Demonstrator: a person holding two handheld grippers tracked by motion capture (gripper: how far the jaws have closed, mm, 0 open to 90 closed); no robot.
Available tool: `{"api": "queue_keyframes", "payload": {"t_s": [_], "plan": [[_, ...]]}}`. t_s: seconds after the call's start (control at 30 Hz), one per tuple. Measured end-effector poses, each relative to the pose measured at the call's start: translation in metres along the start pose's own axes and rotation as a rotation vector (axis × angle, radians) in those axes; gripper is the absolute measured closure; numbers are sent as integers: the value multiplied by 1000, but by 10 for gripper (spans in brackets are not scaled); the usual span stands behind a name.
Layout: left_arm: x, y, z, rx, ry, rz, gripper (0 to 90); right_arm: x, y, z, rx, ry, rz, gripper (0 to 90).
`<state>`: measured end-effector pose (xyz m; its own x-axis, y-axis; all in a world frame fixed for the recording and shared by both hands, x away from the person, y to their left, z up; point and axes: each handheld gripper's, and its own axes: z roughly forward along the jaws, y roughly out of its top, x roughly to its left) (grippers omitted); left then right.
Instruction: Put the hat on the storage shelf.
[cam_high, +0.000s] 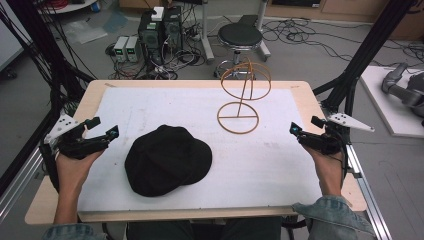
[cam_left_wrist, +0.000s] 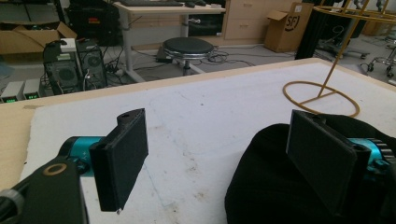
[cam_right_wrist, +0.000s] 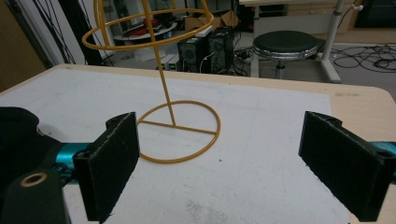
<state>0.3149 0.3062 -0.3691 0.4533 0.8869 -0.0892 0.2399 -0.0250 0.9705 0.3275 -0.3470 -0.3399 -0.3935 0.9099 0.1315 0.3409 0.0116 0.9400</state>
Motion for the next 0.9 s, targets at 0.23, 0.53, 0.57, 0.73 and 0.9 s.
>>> {"api": "queue_keyframes", "payload": {"t_s": [0.23,0.53,0.57,0.73,0.9], "plan": [[-1,1,0,-1,-5,-4,205,0,0,0,-1,4,2,123],[-6,1,0,-22,-85,-13,205,2,2,2,3,7,-10,123],[-7,1,0,-23,-98,-11,206,3,2,2,1,7,-12,123],[-15,0,4,-31,-190,-11,205,3,2,2,0,7,-8,123],[-26,-2,13,-15,-263,13,205,2,2,1,0,8,-8,123]]}}
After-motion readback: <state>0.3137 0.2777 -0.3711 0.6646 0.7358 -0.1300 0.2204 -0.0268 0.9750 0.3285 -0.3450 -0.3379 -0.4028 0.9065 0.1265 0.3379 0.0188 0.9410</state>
